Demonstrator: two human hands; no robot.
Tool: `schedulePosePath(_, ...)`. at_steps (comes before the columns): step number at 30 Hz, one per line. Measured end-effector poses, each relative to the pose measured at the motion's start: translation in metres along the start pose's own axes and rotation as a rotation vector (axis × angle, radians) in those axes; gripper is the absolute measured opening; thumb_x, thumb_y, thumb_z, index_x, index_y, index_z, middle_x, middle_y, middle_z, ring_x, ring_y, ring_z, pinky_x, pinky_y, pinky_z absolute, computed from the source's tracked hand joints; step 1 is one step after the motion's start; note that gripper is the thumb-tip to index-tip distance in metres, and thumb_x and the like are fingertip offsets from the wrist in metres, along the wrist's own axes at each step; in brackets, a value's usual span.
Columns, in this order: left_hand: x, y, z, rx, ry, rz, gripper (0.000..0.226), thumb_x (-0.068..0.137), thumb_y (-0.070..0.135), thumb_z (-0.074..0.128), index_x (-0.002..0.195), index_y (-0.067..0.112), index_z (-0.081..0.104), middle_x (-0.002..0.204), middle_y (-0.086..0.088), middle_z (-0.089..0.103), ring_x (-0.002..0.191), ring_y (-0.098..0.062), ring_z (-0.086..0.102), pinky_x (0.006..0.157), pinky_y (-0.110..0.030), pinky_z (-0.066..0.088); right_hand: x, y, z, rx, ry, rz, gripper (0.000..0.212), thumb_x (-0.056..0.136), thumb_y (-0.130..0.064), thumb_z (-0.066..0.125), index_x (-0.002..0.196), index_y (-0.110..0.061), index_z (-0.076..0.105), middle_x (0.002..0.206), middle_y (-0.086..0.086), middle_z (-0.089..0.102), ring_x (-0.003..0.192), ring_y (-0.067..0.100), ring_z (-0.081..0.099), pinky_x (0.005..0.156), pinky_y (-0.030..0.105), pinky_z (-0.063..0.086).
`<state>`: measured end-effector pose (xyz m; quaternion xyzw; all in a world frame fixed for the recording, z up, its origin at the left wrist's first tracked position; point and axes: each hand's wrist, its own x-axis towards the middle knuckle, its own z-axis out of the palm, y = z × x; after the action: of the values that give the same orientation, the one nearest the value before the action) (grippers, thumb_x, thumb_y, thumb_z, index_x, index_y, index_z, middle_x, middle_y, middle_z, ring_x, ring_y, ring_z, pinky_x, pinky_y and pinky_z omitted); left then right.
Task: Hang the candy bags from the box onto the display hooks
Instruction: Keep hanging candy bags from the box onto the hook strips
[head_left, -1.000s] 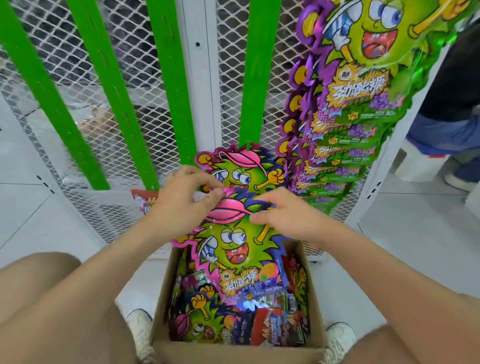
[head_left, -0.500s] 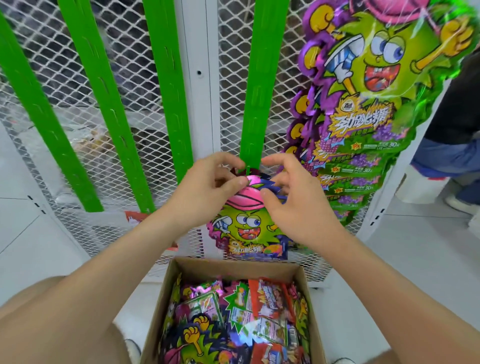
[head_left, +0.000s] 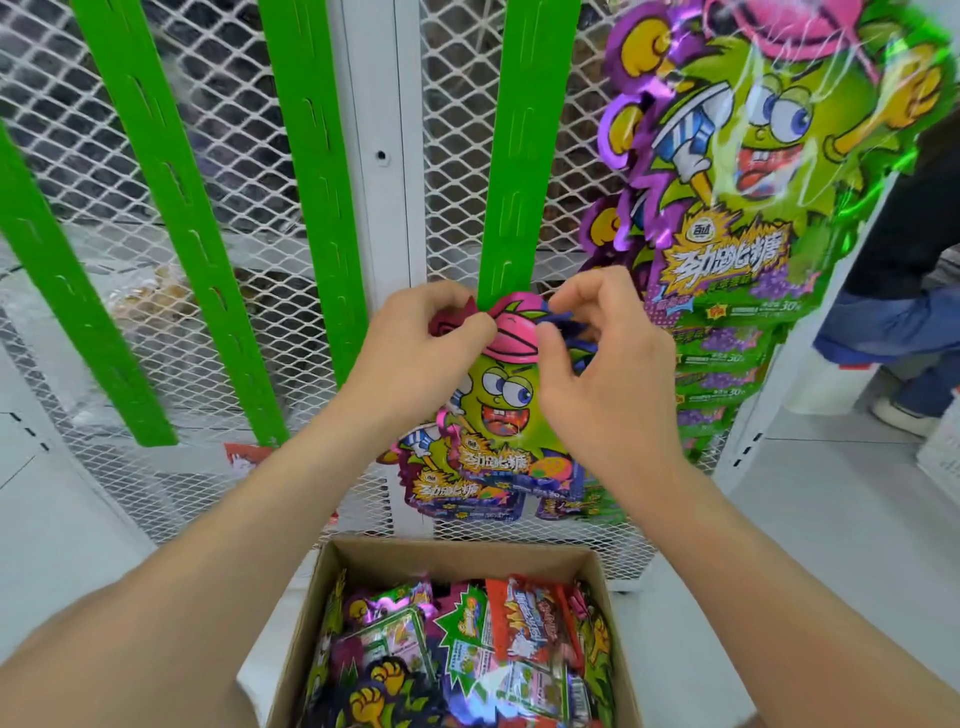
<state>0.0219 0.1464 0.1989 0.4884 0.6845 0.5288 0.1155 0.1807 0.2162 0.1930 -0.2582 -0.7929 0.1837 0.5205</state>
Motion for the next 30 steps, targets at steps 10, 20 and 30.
schedulePosePath(10, -0.010, 0.006, -0.008, 0.002, -0.116, -0.036, 0.032, 0.106, 0.043, 0.058, 0.088, 0.025, 0.078, 0.081, 0.005, 0.075, 0.081, -0.015, 0.069, 0.073, -0.034, 0.052, 0.002, 0.001, 0.003, 0.025, -0.057, -0.001, 0.016, 0.093, -0.009, 0.068, 0.105, -0.018, 0.062, 0.092, -0.017, 0.070, 0.084, 0.007, 0.070, 0.084, 0.046, 0.056)
schedulePosePath(20, -0.016, -0.010, -0.009, 0.188, -0.110, -0.035, 0.019, 0.095, 0.053, 0.055, 0.088, 0.039, 0.066, 0.078, 0.009, 0.061, 0.085, -0.025, 0.059, 0.092, -0.051, 0.052, -0.005, 0.007, 0.008, -0.088, -0.265, 0.127, 0.014, 0.092, -0.019, 0.066, 0.101, -0.028, 0.061, 0.081, -0.003, 0.070, 0.083, 0.019, 0.068, 0.078, 0.044, 0.056)
schedulePosePath(30, -0.068, -0.042, 0.001, 0.668, 0.149, 0.373, 0.024, 0.090, 0.022, 0.066, 0.112, 0.025, 0.059, 0.110, 0.002, 0.055, 0.104, -0.025, 0.047, 0.081, -0.042, 0.036, -0.045, 0.007, -0.003, -0.265, -0.276, -0.265, 0.016, 0.085, -0.006, 0.065, 0.100, -0.011, 0.068, 0.103, 0.005, 0.066, 0.097, 0.026, 0.064, 0.086, 0.044, 0.054)
